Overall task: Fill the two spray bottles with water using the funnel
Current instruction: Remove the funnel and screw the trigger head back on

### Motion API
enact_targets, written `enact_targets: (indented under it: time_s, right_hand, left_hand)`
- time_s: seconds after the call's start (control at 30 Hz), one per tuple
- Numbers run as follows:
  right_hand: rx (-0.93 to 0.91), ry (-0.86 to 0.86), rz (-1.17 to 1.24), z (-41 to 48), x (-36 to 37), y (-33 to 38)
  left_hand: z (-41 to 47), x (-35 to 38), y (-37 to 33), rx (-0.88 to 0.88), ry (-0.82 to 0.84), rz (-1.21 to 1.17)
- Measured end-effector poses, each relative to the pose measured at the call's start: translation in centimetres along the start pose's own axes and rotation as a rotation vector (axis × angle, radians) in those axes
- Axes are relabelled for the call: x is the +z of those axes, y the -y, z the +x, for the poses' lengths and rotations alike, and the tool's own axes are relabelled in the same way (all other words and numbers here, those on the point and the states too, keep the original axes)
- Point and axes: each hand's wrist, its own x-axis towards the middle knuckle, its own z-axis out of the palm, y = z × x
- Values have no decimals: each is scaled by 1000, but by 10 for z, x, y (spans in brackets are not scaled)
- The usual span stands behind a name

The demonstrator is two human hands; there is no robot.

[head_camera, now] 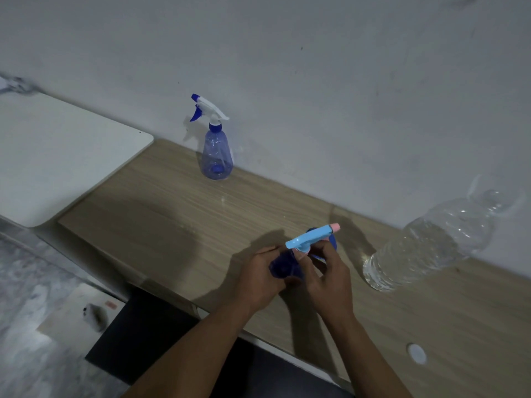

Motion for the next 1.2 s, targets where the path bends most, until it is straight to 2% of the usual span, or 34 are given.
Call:
enact_targets:
  time_s: [0.3,0.47,0.8,0.9,1.1,1.2]
  right_hand:
    - [39,-30,108,-2,9,2]
    - [153,-132,175,-2,16,4]
    - [11,-102,70,-8,17,-3]
    - [31,-125,70,-8,17,-3]
    - [121,-159,121,-3,22,-3]
    - [106,-143,109,-4,21,-3]
  left_hand:
    - [0,2,-1,-43,-8,15]
    - [-1,0,-3,-32,-7,45]
    - [-2,-2,-6,-25,10,68]
    - [-3,-1,-9,-11,1,117]
    - [-3,-1,-7,-23,-7,96]
    - [-2,1,-7,-45,-30,57]
